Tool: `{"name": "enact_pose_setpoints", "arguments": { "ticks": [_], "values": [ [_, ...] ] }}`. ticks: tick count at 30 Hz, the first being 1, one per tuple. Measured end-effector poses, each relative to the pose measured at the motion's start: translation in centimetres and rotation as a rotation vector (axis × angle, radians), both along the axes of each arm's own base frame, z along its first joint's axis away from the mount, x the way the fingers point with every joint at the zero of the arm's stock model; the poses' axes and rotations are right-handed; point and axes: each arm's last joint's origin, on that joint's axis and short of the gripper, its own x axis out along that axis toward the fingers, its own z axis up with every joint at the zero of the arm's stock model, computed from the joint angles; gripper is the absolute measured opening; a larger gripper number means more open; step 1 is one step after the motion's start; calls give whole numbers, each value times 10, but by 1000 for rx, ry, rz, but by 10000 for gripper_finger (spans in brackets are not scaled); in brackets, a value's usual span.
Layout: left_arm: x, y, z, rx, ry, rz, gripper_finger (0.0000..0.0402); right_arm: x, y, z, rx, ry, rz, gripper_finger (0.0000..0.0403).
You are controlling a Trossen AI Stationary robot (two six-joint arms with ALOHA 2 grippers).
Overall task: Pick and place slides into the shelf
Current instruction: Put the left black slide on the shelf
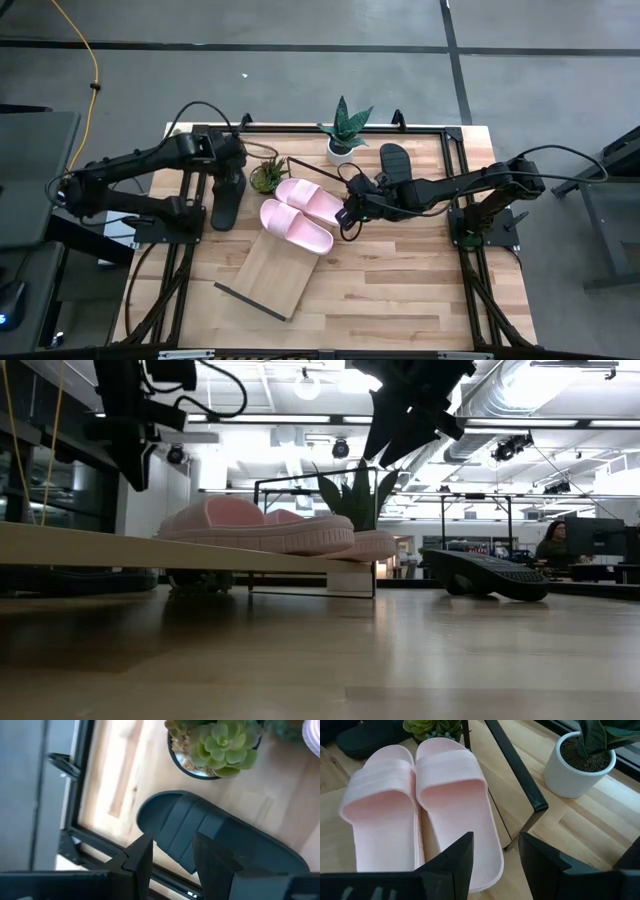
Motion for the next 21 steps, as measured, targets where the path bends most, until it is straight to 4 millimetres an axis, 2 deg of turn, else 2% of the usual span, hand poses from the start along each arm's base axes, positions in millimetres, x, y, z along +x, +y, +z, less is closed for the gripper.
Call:
{"name": "enact_pose_setpoints", "arguments": {
  "ticks": [6,10,14,21],
  "values": [
    [6,-17,1,132,24,38,126,0,0,0,-10,9,14,146],
    [5,-24,-4,167,-63,232,126,0,0,0,-10,8,13,146],
    [0,-25,-1,171,-166,384,126,0,0,0,-5,11,21,146],
    [-17,-32,7,181,-194,394,126,0,1,0,-11,30,58,146]
  ]
}}
